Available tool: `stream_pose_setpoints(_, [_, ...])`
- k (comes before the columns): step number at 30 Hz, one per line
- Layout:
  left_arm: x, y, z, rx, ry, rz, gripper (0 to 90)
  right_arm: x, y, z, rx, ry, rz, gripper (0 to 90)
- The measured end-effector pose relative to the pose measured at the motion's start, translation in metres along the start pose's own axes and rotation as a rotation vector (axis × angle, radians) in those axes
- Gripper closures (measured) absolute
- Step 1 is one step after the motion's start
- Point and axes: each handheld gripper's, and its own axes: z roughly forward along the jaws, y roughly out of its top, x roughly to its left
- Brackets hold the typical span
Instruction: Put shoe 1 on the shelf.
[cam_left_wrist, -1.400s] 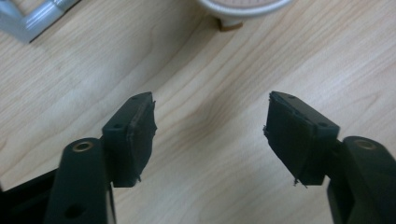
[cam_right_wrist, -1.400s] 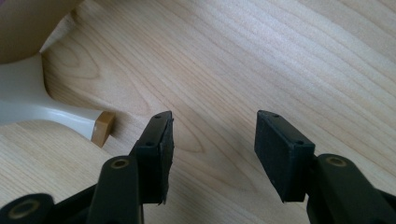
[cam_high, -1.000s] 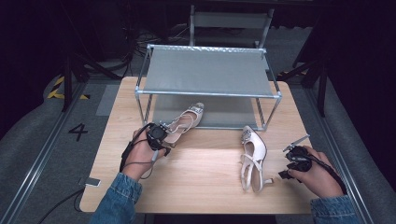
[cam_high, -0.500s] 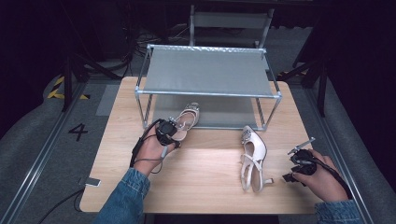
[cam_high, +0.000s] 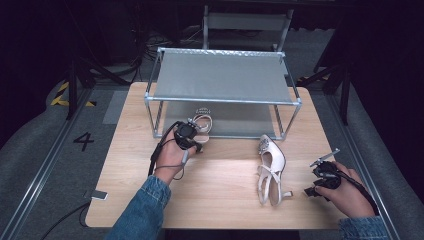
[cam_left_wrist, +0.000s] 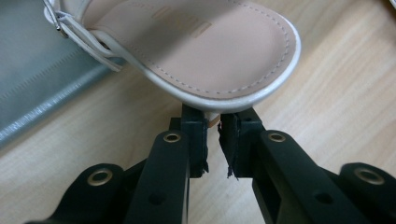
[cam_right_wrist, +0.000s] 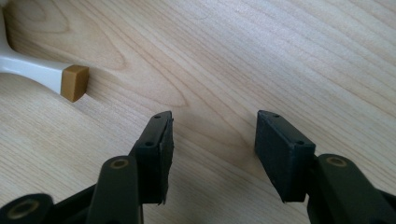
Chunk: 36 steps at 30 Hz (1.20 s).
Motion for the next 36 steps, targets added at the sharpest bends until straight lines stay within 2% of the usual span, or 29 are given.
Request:
stream_pose_setpoints(3, [0.004, 0.005, 0.005, -0.004, 0.015, -0.012, 79.4, 0.001, 0.001, 0.001, 0.003, 0.004, -0.002, 47.9])
stream_pose_setpoints(7, [0.008, 0.012, 0.008, -0.045, 0.041, -0.017, 79.3, 0.0, 0.001, 0.002, 0.006, 0.002, -0.002, 47.9])
stream_pose_setpoints(11, [0.01, 0.021, 0.014, -0.058, 0.066, -0.004, 78.6, -0.001, 0.0, 0.003, 0.003, 0.005, 0.003, 47.9])
stream_pose_setpoints(13, [0.011, 0.024, 0.016, -0.063, 0.064, -0.011, 78.7, -0.001, 0.0, 0.002, 0.003, 0.007, 0.002, 47.9])
stream_pose_setpoints(16, [0.016, 0.029, 0.019, -0.095, 0.075, -0.017, 78.6, -0.001, 0.001, 0.002, 0.005, 0.009, 0.001, 47.9])
stream_pose_setpoints(25, [0.029, 0.038, 0.032, -0.097, 0.14, -0.022, 77.2, -0.002, 0.0, 0.003, 0.004, 0.009, 0.002, 47.9])
stream_pose_setpoints(27, [0.03, 0.04, 0.035, -0.09, 0.139, -0.058, 76.4, -0.002, 0.0, 0.003, 0.002, 0.008, 0.002, 47.9])
stream_pose_setpoints(28, [0.036, 0.041, 0.035, -0.078, 0.161, 0.014, 76.2, -0.002, 0.0, 0.003, 0.001, 0.009, 0.001, 47.9])
stream_pose_setpoints(29, [0.035, 0.041, 0.037, -0.088, 0.154, -0.016, 76.1, -0.002, -0.001, 0.003, 0.002, 0.009, 0.002, 47.9])
stream_pose_setpoints(30, [0.037, 0.042, 0.038, -0.087, 0.156, -0.001, 76.0, -0.003, -0.001, 0.003, 0.0, 0.007, 0.001, 47.9])
stream_pose_setpoints(31, [0.036, 0.042, 0.039, -0.081, 0.157, -0.032, 75.9, -0.003, -0.001, 0.003, 0.001, 0.009, 0.002, 47.9])
stream_pose_setpoints(32, [0.043, 0.044, 0.039, -0.071, 0.161, 0.052, 75.8, -0.003, -0.001, 0.003, 0.001, 0.009, 0.002, 47.9])
stream_pose_setpoints(33, [0.041, 0.044, 0.041, -0.072, 0.158, 0.013, 75.7, -0.003, -0.001, 0.003, 0.0, 0.009, 0.003, 47.9])
stream_pose_setpoints(35, [0.044, 0.046, 0.044, -0.064, 0.171, 0.049, 75.7, -0.003, -0.002, 0.002, 0.003, 0.009, 0.006, 47.9])
stream_pose_setpoints(36, [0.042, 0.046, 0.047, -0.065, 0.168, 0.01, 75.6, -0.003, -0.002, 0.002, 0.004, 0.009, 0.006, 47.9])
